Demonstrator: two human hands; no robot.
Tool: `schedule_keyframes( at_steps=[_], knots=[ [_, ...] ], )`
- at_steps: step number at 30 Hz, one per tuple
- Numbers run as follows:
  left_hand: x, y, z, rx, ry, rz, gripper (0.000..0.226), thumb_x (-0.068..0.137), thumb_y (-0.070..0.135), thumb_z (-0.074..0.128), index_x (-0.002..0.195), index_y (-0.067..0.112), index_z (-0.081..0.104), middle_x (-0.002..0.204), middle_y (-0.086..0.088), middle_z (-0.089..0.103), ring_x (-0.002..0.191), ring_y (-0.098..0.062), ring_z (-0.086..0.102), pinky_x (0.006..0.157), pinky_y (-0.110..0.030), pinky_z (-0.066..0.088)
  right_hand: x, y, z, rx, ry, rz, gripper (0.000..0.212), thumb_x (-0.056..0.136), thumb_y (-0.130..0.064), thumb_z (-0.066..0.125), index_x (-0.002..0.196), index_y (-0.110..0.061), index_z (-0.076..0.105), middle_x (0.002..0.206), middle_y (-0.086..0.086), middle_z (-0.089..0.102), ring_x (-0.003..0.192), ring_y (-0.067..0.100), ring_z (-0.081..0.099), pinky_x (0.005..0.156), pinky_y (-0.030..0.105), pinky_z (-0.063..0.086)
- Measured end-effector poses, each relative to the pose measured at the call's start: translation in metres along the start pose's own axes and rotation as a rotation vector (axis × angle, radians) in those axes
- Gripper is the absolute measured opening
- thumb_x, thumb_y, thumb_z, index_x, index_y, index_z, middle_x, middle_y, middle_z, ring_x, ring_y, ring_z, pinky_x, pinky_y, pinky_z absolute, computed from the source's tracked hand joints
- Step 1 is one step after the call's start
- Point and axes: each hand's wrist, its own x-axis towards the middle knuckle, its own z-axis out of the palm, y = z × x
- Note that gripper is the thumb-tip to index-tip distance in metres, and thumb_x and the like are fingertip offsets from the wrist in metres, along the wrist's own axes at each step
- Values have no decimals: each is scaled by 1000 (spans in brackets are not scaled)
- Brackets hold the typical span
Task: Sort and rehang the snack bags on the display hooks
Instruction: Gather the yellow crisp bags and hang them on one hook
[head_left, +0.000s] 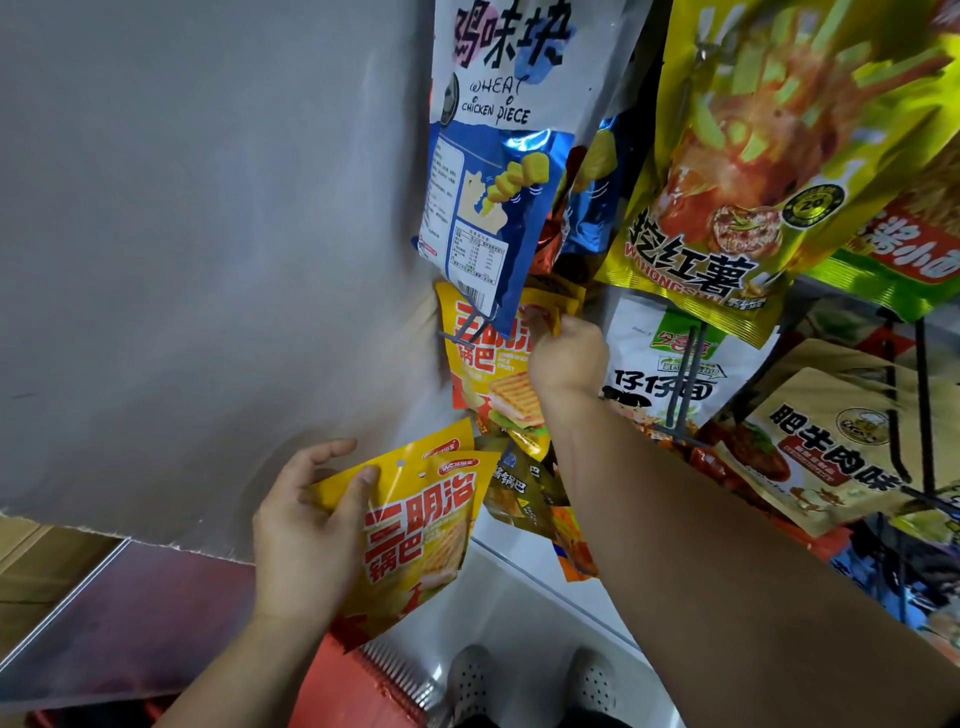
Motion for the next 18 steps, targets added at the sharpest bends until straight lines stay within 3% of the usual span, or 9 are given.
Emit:
schedule_keyframes(
  at_steps=[4,7,9,12,15,18],
  knots=[
    [1,5,1,-38,-19,-14,20,88,23,78,102,35,69,96,9,70,84,-24,70,80,-50,58,7,-3,0,2,31,56,28,93,-12,58,66,-7,51,63,8,47,67,33,47,58,35,30],
    [2,8,1,-78,-26,-14,20,87,23,79,102,33,70,101,12,69,90,-24,70,83,-50,58,0,-2,-2,7,26,72,38,96,-31,64,69,-5,55,62,9,51,57,29,47,52,34,30],
    [3,10,1,-99,-26,-11,20,87,22,79,102,31,71,101,12,70,89,-23,70,82,-49,59,-6,4,-4,39,28,75,40,96,-36,64,74,-2,62,66,14,59,58,27,52,56,33,38],
    [5,12,2,-128,-30,-11,20,86,21,81,99,32,71,101,7,71,86,-25,70,81,-49,59,-18,16,-11,19,18,72,35,95,-40,63,85,-8,72,82,11,72,77,31,65,68,37,52],
    [6,14,5,-170,-16,-6,21,84,22,83,99,32,71,96,-2,73,80,-28,70,77,-48,60,-45,25,-20,47,-35,64,47,95,-54,60,115,-13,70,111,8,75,103,28,69,89,42,56],
    [6,17,11,-260,2,-36,25,83,19,83,98,32,69,79,-9,67,63,-24,60,66,-39,55,-83,30,-39,238,-269,106,51,90,-72,52,109,-26,67,109,-2,74,103,21,70,89,43,57]
  ],
)
